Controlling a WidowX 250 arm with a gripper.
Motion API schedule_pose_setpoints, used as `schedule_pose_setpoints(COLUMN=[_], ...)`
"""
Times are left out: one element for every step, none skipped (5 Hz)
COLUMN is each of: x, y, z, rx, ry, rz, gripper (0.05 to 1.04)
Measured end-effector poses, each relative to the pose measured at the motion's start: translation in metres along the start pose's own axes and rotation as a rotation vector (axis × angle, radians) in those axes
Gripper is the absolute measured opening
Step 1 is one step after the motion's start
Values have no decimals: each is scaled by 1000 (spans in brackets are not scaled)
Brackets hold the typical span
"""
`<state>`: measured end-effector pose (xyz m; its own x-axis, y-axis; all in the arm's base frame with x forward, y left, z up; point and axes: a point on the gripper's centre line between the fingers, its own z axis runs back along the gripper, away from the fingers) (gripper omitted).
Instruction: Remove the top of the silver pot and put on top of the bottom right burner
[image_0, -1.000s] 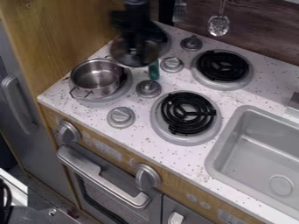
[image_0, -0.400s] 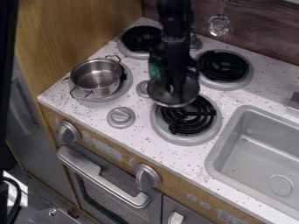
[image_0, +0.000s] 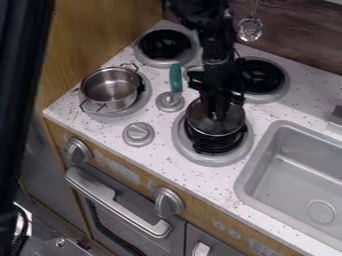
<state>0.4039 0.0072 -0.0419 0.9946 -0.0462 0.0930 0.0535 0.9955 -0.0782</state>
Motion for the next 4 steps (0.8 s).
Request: schedule_pose_setpoints(x=[2, 1, 4, 2], y=[-2, -1, 0, -6], z=[1, 17, 56, 74], rx=[28, 90, 127, 104], ry=[13, 20, -35, -64], rz=[-42, -34, -23, -5], gripper=[311, 603, 896, 1003])
